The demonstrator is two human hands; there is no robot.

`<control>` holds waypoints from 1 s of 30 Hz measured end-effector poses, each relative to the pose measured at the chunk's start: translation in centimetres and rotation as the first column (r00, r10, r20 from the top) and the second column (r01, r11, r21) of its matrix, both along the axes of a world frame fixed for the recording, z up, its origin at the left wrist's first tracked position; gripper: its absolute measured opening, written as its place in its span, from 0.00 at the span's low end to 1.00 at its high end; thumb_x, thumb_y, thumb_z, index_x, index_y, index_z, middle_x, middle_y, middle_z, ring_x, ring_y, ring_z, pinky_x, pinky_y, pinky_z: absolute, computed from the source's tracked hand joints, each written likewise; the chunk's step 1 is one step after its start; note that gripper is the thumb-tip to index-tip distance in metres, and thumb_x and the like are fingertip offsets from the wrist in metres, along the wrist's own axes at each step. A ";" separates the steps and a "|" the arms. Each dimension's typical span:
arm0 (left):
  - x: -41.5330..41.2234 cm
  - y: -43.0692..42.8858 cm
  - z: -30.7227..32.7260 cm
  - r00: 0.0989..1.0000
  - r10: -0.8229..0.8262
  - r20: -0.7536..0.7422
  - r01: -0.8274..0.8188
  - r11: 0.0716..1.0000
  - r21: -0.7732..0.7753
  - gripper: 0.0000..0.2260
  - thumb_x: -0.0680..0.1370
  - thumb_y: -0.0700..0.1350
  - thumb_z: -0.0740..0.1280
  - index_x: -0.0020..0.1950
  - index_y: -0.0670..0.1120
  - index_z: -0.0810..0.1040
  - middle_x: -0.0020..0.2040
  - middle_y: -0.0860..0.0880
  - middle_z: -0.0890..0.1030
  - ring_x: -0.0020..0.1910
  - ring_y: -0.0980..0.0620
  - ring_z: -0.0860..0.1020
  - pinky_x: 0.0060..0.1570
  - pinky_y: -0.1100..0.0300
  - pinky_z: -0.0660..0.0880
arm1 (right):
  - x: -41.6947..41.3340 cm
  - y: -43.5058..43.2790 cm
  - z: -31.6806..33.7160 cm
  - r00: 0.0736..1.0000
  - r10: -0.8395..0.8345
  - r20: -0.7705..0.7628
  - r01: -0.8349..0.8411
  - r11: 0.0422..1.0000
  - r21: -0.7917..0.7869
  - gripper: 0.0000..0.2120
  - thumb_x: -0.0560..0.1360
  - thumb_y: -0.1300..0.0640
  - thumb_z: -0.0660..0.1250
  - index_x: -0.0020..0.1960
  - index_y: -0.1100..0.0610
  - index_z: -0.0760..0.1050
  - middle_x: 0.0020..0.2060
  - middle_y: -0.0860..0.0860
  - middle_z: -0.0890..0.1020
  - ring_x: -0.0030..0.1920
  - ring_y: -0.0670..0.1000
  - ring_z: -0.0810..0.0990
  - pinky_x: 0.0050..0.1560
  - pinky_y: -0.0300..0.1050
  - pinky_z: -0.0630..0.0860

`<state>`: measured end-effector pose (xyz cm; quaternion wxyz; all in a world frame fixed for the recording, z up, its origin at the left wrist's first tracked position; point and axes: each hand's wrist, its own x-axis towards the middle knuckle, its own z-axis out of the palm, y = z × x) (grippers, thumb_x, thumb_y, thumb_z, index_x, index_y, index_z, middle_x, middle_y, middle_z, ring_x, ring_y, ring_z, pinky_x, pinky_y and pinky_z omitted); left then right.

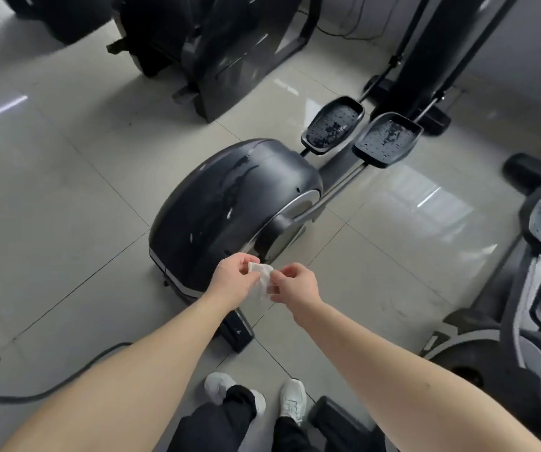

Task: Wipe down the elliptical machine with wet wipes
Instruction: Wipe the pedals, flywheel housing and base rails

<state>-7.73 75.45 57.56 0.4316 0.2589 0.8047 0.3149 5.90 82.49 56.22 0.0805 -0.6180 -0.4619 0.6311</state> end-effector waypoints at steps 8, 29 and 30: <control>3.5 1.5 -1.1 0.987 -0.141 0.073 0.143 0.989 -0.026 0.13 0.80 0.49 0.70 0.64 0.51 0.79 0.54 0.52 0.85 0.55 0.54 0.82 0.54 0.57 0.81 | 2.6 -0.8 -3.2 0.901 -0.345 -0.261 0.272 0.921 -0.280 0.08 0.81 0.65 0.65 0.57 0.62 0.81 0.47 0.60 0.87 0.46 0.58 0.88 0.46 0.49 0.85; -2.3 8.1 -18.9 0.566 0.041 -0.824 0.552 0.723 0.415 0.14 0.76 0.31 0.64 0.59 0.37 0.83 0.57 0.43 0.80 0.54 0.44 0.76 0.57 0.53 0.77 | -7.1 5.4 -18.5 0.840 -0.300 -0.452 0.494 0.768 0.408 0.20 0.84 0.61 0.60 0.75 0.54 0.72 0.69 0.40 0.77 0.66 0.32 0.73 0.73 0.36 0.67; -2.6 8.4 -19.5 0.546 0.087 -0.833 0.563 0.698 0.442 0.14 0.76 0.30 0.64 0.58 0.37 0.83 0.56 0.43 0.80 0.53 0.44 0.76 0.57 0.53 0.77 | -7.2 5.0 -19.7 0.856 -0.230 -0.463 0.455 0.760 0.464 0.22 0.84 0.60 0.59 0.78 0.53 0.67 0.75 0.42 0.71 0.74 0.35 0.67 0.78 0.41 0.61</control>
